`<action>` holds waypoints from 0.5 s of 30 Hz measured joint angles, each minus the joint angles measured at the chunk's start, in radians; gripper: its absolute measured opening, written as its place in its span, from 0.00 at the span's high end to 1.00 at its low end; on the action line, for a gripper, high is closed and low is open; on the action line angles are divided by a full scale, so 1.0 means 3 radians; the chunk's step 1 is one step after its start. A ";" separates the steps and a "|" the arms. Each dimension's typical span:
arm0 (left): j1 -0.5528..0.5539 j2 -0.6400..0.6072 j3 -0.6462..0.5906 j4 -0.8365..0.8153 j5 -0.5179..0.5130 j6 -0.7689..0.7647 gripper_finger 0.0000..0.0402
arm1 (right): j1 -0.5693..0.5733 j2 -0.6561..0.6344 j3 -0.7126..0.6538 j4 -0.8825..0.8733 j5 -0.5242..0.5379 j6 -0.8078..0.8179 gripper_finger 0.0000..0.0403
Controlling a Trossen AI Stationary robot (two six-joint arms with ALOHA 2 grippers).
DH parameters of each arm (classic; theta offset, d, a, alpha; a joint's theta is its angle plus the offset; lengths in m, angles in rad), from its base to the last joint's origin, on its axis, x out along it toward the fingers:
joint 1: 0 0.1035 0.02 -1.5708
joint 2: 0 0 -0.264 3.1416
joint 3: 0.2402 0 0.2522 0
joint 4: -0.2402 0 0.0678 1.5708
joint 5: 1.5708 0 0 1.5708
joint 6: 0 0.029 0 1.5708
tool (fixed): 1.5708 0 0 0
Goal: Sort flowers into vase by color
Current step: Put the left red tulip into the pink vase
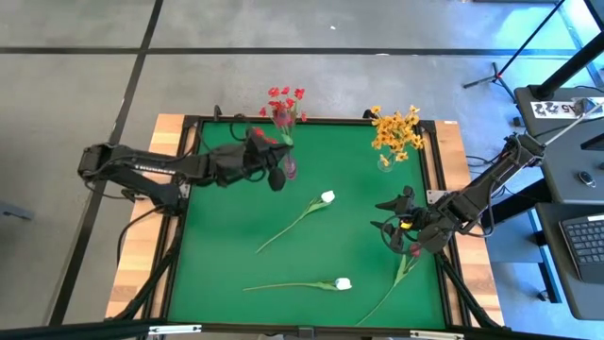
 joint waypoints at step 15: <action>0.0418 0.0469 -0.0001 0.0216 0.0290 0.0019 1.00 | 0.0000 0.0000 0.0000 -0.0006 0.0006 -0.0019 0.37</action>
